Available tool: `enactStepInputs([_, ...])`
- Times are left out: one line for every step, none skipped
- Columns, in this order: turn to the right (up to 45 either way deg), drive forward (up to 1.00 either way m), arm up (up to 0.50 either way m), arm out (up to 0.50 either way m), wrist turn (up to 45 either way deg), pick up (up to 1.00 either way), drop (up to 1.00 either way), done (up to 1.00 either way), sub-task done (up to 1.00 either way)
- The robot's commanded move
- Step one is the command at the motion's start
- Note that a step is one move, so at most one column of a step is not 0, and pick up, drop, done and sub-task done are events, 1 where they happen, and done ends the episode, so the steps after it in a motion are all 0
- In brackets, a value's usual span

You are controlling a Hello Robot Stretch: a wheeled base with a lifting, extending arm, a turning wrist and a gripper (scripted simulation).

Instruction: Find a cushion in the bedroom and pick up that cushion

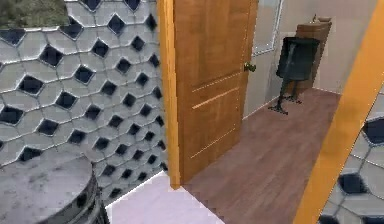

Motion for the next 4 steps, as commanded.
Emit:
enactStepInputs([0.0, 0.80, 0.00, 0.00, 0.0, 0.00, 0.00, 0.00, 0.00])
enactStepInputs([45.0, 0.00, 0.00, 0.00, 0.0, 0.00, 0.00, 0.00, 0.00])
enactStepInputs([9.0, 0.00, 0.00, 0.00, 0.0, 0.00, 0.00, 0.00, 0.00])
enactStepInputs([0.0, 0.45, 0.00, 0.00, 0.0, 0.00, 0.00, 0.00, 0.00])
